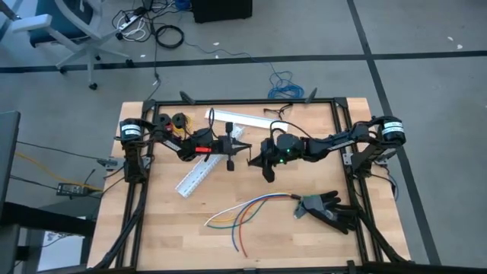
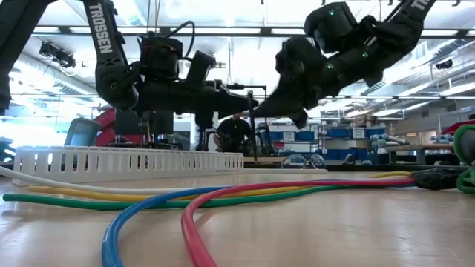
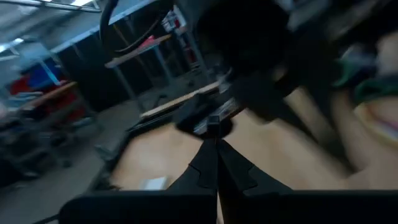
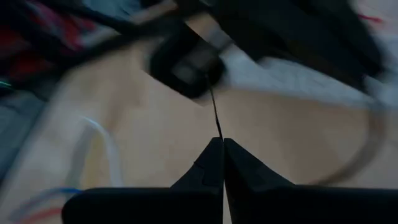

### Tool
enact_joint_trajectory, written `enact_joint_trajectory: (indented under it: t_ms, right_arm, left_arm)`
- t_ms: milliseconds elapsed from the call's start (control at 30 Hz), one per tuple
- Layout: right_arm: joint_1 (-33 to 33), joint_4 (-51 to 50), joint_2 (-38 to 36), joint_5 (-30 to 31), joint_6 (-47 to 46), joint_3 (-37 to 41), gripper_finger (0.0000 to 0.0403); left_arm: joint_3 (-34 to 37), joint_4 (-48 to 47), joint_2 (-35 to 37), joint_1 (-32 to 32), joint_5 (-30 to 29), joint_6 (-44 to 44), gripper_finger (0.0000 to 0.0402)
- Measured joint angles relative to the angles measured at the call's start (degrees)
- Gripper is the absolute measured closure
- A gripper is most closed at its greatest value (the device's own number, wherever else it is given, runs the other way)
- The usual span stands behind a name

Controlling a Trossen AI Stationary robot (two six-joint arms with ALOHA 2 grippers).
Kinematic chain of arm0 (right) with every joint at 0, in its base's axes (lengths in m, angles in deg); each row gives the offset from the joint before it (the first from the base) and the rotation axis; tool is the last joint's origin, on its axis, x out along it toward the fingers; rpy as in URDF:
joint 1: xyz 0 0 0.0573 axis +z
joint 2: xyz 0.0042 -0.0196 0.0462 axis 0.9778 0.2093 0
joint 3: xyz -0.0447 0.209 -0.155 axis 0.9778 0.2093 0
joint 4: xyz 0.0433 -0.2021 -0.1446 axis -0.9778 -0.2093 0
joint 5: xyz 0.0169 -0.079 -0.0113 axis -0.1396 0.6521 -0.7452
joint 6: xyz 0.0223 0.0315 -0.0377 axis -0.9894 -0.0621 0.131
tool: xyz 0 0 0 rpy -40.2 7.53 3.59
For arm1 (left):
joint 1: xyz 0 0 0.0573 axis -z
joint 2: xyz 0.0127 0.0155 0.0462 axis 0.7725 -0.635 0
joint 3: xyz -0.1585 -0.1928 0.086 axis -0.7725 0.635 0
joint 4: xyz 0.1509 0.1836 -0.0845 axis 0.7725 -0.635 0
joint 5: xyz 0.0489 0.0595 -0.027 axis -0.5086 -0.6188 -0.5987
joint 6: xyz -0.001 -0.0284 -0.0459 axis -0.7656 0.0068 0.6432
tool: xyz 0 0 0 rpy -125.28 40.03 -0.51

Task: Ziptie cables
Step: Wrap the black zip tie on the cables

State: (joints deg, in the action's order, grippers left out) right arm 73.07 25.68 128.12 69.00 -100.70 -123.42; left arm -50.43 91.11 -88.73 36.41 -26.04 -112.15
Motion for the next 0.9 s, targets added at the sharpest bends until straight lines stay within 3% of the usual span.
enact_joint_trajectory:
  t_ms: [267,567,733,900]
  right_arm:
    - [-4.4,1.6,0.9,-3.9,-6.7,0.0,0.0403]
    - [-5.8,-1.4,0.9,-5.1,-7.2,0.0,0.0403]
    - [-5.3,-7.1,0.9,-1.8,7.9,0.0,0.0403]
    - [-2.5,-12.2,0.9,12.3,29.9,0.0,0.0403]
  left_arm:
    - [0.0,-2.9,0.0,0.4,-3.6,-14.3,0.0401]
    - [0.0,-2.1,0.0,0.3,-6.2,-19.2,0.0401]
    - [0.0,-2.4,0.0,0.2,-6.1,-19.0,0.0401]
    - [0.0,-2.5,0.0,-1.1,-5.8,-11.2,0.0401]
